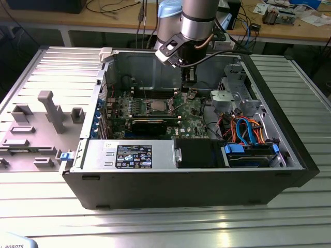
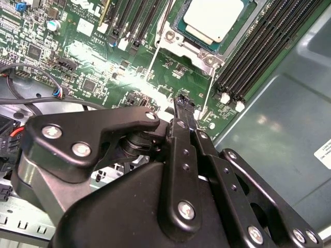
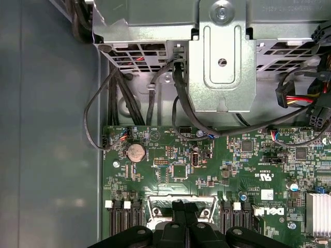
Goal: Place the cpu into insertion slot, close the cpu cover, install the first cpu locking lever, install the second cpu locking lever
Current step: 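Close the cpu cover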
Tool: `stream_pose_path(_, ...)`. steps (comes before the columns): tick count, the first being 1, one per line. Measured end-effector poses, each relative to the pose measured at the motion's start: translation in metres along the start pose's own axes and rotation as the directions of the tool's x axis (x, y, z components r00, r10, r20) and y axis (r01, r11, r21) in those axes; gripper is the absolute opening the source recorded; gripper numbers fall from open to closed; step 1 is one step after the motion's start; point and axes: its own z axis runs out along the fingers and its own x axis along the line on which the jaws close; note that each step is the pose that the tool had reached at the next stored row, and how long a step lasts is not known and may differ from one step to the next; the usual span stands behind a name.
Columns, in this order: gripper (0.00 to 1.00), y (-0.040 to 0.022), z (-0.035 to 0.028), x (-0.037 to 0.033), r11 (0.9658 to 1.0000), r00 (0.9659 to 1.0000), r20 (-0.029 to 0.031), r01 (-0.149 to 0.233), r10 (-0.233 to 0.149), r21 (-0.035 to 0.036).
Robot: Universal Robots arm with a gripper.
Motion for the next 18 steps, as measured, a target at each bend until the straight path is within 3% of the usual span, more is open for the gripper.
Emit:
stream_pose_path(8,0.11,0.0008,0.0004,-0.0001,1.0,1.0,0.0007,0.0,0.0,0.0001)
stream_pose_path(11,0.11,0.0062,0.0019,0.0006,1.0,1.0,0.0008,0.0,0.0,0.0)
stream_pose_path(14,0.11,0.0156,0.005,0.0014,1.0,1.0,0.0011,0.0,0.0,0.0)
stream_pose_path(18,0.11,0.0197,0.0071,0.0018,1.0,1.0,0.0013,0.0,0.0,0.0)
